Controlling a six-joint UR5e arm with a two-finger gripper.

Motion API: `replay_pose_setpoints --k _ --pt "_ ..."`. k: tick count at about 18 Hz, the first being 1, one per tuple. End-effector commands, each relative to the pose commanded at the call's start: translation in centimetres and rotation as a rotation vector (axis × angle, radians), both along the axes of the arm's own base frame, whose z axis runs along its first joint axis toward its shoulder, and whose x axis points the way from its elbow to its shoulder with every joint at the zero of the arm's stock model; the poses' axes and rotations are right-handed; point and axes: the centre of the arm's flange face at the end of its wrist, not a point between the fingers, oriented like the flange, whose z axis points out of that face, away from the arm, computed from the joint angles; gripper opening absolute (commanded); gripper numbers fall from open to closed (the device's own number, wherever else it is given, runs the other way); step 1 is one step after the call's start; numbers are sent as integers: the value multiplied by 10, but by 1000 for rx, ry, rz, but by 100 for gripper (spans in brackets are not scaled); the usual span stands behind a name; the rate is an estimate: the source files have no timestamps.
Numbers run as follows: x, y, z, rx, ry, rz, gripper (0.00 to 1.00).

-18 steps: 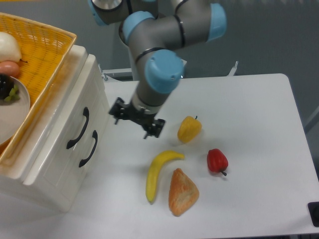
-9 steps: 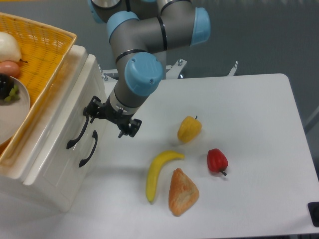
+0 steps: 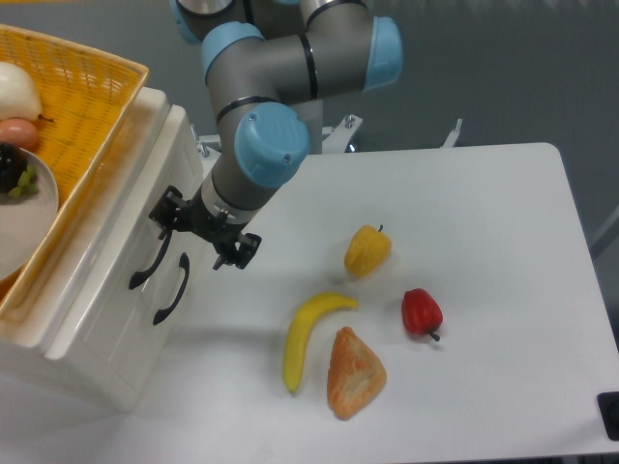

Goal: Slide open the top white drawer
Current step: 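Lower the gripper onto the upper drawer handle and close it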

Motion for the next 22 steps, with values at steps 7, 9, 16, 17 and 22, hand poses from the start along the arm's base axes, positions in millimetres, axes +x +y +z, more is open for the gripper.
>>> replay_pose_setpoints --k 7,9,16,17,22 --pt "0 1 0 7 -8 2 83" --pt "0 1 -1 7 -10 2 82" --pt "0 2 -3 3 -13 3 72" --pt "0 2 -3 5 -15 4 69" --pt "1 3 -1 18 -26 6 60"
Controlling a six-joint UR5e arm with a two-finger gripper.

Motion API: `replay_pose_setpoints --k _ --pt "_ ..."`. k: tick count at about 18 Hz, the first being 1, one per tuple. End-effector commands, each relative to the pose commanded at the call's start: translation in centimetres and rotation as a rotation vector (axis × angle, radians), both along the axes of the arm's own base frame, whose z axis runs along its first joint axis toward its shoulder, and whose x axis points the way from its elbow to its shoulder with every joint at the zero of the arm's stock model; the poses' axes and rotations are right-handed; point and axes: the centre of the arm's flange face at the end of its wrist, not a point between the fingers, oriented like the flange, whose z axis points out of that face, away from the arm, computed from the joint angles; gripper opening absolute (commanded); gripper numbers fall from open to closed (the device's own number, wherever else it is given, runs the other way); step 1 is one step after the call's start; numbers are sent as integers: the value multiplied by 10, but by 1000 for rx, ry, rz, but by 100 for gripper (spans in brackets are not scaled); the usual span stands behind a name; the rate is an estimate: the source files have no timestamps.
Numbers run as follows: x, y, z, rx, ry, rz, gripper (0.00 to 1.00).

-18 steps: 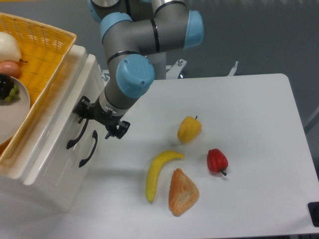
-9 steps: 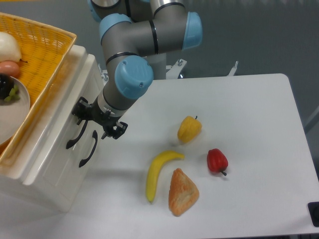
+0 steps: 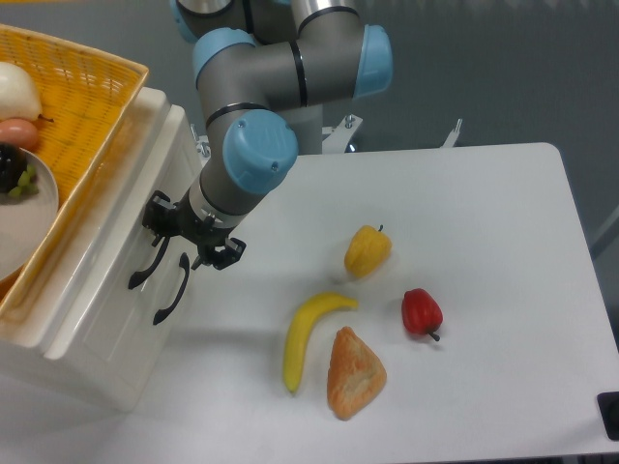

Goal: Slide open the top white drawer
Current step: 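Lower the gripper onto the upper drawer handle and close it, then pull the upper white drawer outward by its handle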

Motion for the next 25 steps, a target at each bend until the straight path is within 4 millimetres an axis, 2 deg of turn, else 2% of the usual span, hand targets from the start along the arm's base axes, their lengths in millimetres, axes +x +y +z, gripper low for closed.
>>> replay_pose_setpoints --k 6,7,15,25 --pt "8 3 0 5 -8 -11 50" --pt "8 3 0 6 -9 -11 45" --pt "7 3 0 6 -9 -9 29" --pt "6 2 2 8 -9 -6 21"
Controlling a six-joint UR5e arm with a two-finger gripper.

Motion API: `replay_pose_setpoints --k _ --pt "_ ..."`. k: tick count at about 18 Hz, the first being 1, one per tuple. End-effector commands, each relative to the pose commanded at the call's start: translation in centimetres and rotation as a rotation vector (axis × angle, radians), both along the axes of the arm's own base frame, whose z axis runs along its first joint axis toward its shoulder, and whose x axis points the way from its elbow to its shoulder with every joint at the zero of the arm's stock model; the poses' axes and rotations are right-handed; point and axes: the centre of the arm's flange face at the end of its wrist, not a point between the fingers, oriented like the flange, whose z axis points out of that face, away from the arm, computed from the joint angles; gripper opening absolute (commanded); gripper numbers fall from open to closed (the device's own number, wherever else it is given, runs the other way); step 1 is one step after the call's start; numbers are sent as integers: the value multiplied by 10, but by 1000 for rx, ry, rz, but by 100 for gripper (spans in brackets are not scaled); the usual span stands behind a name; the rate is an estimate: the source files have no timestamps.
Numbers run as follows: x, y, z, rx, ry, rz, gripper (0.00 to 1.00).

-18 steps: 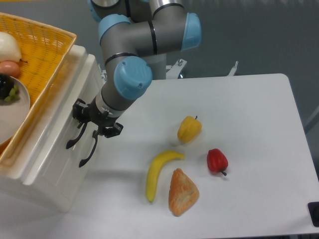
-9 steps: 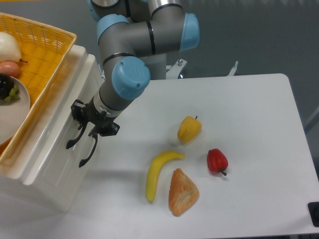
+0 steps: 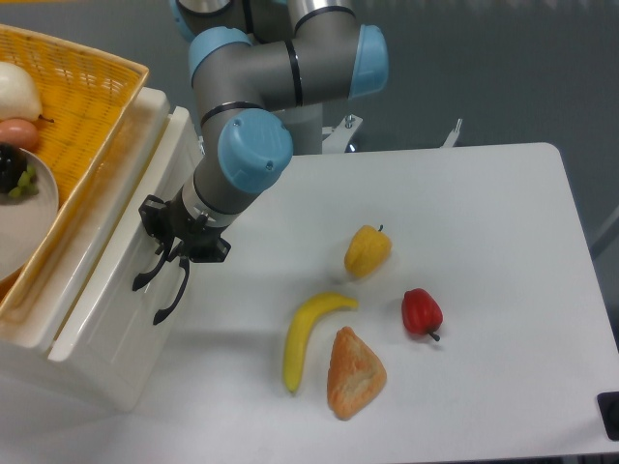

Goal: Slide open the top white drawer
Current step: 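Pull the upper white drawer outward by its handle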

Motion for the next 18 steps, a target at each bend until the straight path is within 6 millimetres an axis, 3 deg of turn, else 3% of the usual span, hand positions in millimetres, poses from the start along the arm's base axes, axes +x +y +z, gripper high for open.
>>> replay_pose_setpoints --k 18 --pt "-13 -5 3 -4 11 26 21"
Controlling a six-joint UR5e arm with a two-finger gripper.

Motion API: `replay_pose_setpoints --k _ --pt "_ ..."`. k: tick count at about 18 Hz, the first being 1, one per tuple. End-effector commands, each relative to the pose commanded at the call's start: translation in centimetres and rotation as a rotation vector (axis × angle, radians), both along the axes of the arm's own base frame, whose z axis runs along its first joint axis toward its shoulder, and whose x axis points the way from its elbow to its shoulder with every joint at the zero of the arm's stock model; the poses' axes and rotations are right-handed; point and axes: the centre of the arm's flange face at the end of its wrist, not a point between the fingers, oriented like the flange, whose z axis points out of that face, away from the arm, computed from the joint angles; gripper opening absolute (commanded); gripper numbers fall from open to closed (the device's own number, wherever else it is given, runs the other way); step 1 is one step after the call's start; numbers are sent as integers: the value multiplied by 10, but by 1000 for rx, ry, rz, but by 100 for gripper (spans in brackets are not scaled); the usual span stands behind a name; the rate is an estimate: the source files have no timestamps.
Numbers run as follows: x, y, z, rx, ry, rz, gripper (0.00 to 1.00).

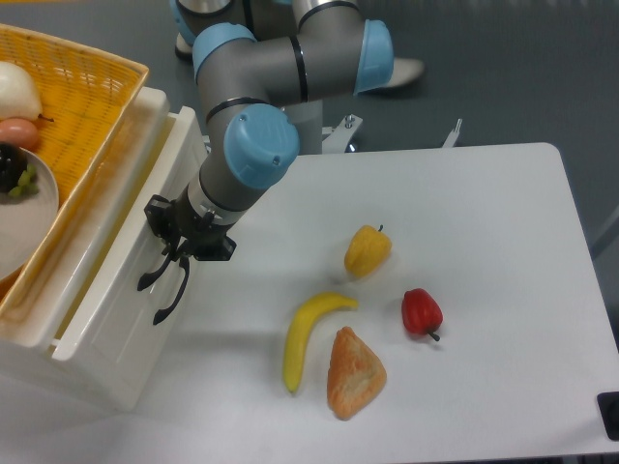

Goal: Slide open the top white drawer
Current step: 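Pull the upper white drawer outward by its handle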

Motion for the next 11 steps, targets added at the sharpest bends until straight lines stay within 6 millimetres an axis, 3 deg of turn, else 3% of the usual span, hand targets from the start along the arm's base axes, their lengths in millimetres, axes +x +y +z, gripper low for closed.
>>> replay_pose_setpoints --k 11 --pt "-20 -6 -1 -5 9 28 21"
